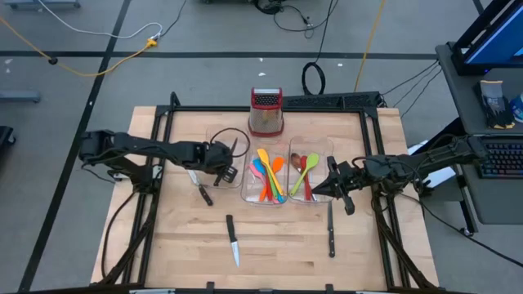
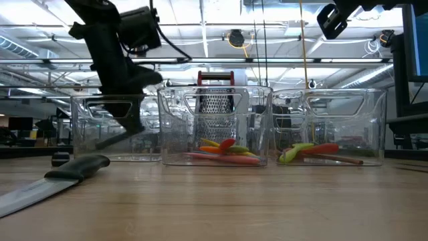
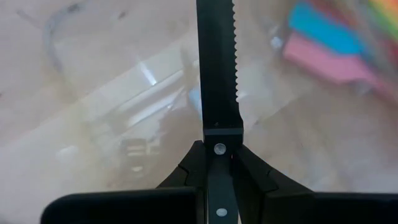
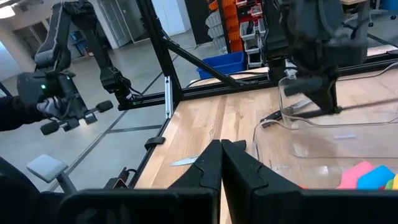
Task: Pick & Place Kitchen Items
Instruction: Put the black knife into the left transparent bin
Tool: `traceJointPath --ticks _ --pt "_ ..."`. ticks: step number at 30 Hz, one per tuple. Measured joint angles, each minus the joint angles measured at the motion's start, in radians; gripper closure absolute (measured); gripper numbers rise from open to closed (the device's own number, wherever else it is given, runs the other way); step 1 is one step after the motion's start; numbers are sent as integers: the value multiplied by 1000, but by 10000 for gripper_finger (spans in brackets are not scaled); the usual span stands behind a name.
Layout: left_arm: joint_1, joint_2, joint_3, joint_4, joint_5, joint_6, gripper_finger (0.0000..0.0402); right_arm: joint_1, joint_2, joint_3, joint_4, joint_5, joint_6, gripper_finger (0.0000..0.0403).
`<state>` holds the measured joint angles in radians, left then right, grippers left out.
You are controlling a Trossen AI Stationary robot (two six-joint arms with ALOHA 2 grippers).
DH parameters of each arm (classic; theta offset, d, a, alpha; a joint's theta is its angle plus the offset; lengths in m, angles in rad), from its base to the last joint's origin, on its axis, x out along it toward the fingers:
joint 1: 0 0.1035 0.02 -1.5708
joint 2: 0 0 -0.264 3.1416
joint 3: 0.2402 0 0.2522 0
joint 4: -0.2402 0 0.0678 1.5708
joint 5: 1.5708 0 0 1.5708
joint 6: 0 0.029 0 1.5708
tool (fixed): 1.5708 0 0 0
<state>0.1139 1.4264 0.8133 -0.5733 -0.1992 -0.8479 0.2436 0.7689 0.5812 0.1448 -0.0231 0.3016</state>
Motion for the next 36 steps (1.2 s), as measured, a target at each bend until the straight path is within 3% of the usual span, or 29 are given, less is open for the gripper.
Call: traceJointPath --ticks 19,36 --pt "4 93 0 66 60 70 358 0 0 0 2 1 27 403" --pt "15 65 -1 86 76 115 229 0 0 0 8 1 27 403"
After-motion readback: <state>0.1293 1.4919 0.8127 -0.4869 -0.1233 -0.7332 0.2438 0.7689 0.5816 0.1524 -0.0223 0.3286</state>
